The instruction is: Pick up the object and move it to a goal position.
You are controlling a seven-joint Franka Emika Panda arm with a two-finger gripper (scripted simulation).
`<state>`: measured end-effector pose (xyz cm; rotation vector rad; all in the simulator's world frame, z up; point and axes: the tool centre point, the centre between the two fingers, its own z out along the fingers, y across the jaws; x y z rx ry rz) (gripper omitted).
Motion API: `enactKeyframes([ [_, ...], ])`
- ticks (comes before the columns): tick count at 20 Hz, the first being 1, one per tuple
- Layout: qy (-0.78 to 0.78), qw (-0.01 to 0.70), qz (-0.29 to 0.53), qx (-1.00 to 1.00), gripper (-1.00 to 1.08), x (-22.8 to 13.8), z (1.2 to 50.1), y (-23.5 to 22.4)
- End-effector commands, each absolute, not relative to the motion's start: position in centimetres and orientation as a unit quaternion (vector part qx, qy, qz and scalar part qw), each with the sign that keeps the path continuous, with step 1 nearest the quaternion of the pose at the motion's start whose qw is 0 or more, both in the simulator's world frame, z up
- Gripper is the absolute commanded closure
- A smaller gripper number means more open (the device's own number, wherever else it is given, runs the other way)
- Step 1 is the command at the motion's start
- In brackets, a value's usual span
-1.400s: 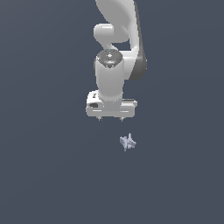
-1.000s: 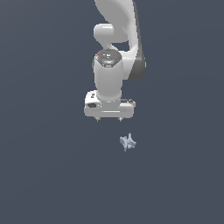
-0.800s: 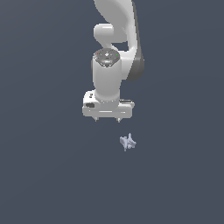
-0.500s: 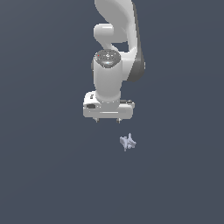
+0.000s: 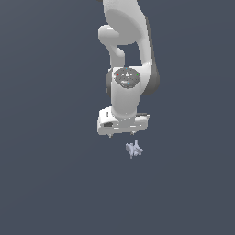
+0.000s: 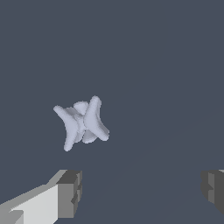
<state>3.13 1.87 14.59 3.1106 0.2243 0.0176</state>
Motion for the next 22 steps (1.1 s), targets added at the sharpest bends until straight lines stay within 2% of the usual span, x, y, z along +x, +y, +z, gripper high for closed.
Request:
enactKeyframes([
  [1,0.105,0.010,0.004,0.994,-0.92,3.8,13.2,3.5],
  [10,0.186,0.002,0.000,0.983,-0.92,5.3,9.6,7.6],
  [22,0.196,0.000,0.000,0.981,-0.92,5.3,7.8,8.2],
])
